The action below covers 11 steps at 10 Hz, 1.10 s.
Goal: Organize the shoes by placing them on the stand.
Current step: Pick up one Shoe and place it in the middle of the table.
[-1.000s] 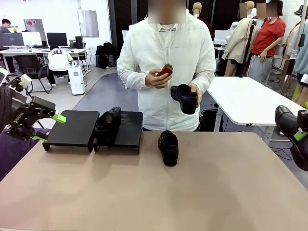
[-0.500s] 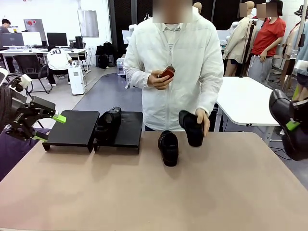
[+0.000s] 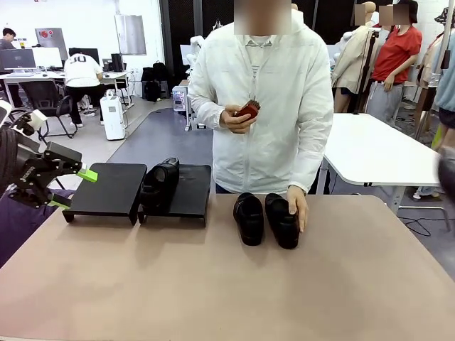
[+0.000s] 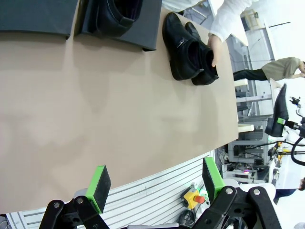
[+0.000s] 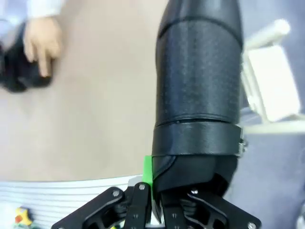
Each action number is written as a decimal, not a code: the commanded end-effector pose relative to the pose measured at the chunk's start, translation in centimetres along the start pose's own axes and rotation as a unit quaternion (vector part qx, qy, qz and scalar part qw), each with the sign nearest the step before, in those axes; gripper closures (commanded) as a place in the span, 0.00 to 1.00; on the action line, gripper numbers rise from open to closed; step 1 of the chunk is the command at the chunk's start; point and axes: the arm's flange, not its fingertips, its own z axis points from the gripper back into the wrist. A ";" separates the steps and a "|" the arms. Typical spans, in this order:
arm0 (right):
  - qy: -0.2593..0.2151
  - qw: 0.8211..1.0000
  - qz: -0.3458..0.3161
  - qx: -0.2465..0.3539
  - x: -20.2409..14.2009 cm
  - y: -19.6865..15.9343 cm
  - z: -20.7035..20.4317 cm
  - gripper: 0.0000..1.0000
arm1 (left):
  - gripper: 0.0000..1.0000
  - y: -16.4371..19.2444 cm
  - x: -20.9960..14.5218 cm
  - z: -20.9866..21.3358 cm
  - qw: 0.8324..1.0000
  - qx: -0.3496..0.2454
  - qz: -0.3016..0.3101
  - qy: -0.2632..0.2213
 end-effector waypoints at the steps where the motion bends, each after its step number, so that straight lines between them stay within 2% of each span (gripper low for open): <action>1: 0.022 0.998 -0.052 0.035 1.0 -4.3 0.2 1.00 | 0.00 0.2 -0.3 0.1 1.000 0.003 0.002 0.003; 3: 0.026 0.997 -0.068 0.028 0.6 -3.9 -0.3 1.00 | 0.00 0.2 -0.3 0.1 1.000 0.003 0.002 0.003; 4: 0.026 0.998 -0.061 0.022 0.7 -2.6 -0.2 1.00 | 0.00 0.2 -0.3 0.1 1.000 0.003 0.002 0.003; 5: 0.024 0.999 -0.040 0.014 0.6 0.4 0.3 1.00 | 0.00 0.2 -0.3 0.1 1.000 0.003 0.002 0.003; 6: 0.014 1.000 -0.004 0.011 0.0 4.6 1.1 1.00 | 0.00 0.2 -0.3 0.1 1.000 0.003 0.002 0.003; 8: 0.003 0.997 0.074 0.031 -2.7 15.5 2.2 1.00 | 0.00 0.2 -0.3 0.1 1.000 0.003 0.002 0.003; 9: 0.019 0.994 0.093 0.048 -4.7 21.9 1.6 1.00 | 0.00 0.2 -0.3 0.1 1.000 0.003 0.002 0.003; 10: 0.075 0.990 0.112 0.047 -6.5 27.1 0.2 1.00 | 0.00 0.2 -0.3 0.1 1.000 0.003 0.002 0.003; 11: 0.103 0.985 0.131 0.034 -8.3 31.9 -1.7 1.00 | 0.00 0.2 -0.3 0.1 1.000 0.003 0.002 0.003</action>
